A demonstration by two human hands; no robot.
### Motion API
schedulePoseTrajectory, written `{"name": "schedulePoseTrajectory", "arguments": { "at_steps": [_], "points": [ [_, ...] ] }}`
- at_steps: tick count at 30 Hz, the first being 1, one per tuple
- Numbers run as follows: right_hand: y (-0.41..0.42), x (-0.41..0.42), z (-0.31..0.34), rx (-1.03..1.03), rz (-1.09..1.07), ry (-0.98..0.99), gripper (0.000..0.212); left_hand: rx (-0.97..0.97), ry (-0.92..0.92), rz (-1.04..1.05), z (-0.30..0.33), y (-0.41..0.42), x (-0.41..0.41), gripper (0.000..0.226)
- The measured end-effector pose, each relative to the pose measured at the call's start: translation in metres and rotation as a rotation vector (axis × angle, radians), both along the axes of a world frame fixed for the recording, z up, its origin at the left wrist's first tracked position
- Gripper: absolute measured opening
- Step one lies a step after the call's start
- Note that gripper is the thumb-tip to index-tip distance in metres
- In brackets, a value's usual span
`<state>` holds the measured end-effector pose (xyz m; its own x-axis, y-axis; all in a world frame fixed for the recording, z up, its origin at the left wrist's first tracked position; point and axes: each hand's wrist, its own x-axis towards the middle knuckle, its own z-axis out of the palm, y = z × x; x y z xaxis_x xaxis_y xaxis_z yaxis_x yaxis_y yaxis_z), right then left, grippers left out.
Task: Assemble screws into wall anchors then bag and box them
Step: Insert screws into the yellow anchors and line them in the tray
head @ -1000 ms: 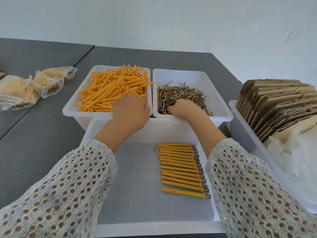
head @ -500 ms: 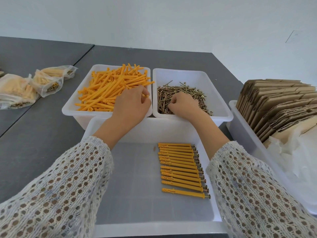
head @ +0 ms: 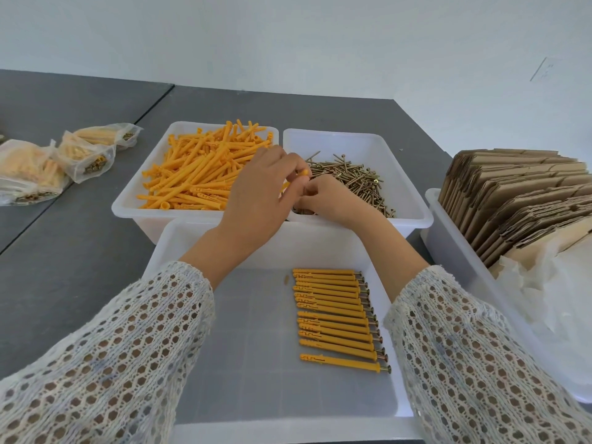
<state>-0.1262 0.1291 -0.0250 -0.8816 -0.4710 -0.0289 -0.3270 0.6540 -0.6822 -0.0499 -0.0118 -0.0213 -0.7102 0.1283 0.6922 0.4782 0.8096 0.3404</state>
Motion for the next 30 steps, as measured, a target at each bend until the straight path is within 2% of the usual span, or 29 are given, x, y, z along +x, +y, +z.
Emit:
{"name": "schedulePoseTrajectory", "arguments": {
  "at_steps": [2,4,6,10,13,20,23,30],
  "points": [
    [0.000,0.001,0.000,0.084,-0.007,-0.028,0.038,0.002,0.013,0.005,-0.001,0.001,0.001,0.014],
    [-0.002,0.002,0.000,0.073,-0.054,0.005,0.032,0.012,0.052,0.049,-0.002,0.000,0.001,0.014],
    [-0.004,0.001,0.002,-0.046,-0.167,0.048,0.022,0.054,0.087,0.084,-0.002,-0.002,0.000,0.012],
    [-0.002,-0.001,0.006,-0.314,-0.401,0.122,0.023,0.195,0.057,0.044,-0.002,-0.007,-0.005,0.003],
    [-0.002,0.001,0.007,-0.489,-0.448,0.051,0.024,0.260,0.024,0.048,-0.003,-0.008,-0.005,0.008],
    [-0.001,0.002,0.006,-0.512,-0.465,0.074,0.036,0.311,-0.082,0.105,-0.006,-0.013,-0.009,0.013],
    [-0.003,0.003,0.006,-0.533,-0.467,0.150,0.038,0.274,-0.132,0.126,-0.007,-0.016,-0.010,0.022],
    [-0.002,0.003,0.004,-0.523,-0.486,0.287,0.038,0.152,-0.204,0.148,-0.008,-0.015,-0.009,0.017]
  ]
}}
